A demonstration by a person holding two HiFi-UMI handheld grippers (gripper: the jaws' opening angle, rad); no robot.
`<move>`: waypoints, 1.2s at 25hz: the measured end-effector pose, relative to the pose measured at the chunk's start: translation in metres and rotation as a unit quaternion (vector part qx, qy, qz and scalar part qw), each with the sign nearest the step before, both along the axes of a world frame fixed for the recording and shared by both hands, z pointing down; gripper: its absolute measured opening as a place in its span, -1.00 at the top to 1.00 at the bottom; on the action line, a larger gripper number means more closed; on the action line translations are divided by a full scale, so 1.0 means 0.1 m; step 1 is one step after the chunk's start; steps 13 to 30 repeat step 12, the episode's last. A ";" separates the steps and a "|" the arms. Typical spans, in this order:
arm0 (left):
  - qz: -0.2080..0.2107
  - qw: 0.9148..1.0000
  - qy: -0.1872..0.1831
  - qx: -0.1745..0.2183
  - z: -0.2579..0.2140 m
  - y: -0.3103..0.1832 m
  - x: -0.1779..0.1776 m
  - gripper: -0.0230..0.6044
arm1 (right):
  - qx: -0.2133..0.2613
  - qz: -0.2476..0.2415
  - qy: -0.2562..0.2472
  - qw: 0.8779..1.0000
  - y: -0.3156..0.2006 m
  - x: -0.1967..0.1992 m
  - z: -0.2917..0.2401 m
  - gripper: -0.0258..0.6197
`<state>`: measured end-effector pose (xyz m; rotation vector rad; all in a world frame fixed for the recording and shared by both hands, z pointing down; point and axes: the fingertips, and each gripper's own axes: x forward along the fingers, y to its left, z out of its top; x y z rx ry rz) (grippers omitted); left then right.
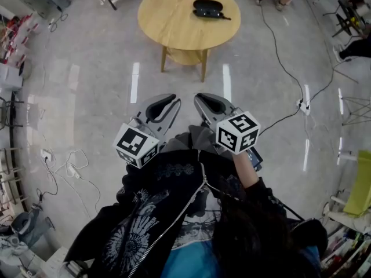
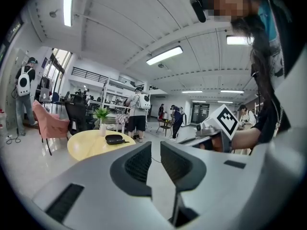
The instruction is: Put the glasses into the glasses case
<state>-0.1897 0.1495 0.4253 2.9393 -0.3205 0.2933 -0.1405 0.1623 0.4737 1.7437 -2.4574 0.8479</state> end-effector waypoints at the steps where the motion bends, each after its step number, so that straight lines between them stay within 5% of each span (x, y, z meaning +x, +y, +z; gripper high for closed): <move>1: 0.001 1.000 0.002 0.001 0.00 0.01 0.01 0.76 | 0.000 0.000 0.001 1.000 0.00 0.01 0.00 0.76; 30: 0.001 1.000 0.011 0.001 -0.03 0.03 0.04 0.76 | -0.004 -0.002 0.010 1.000 0.02 0.05 0.00 0.76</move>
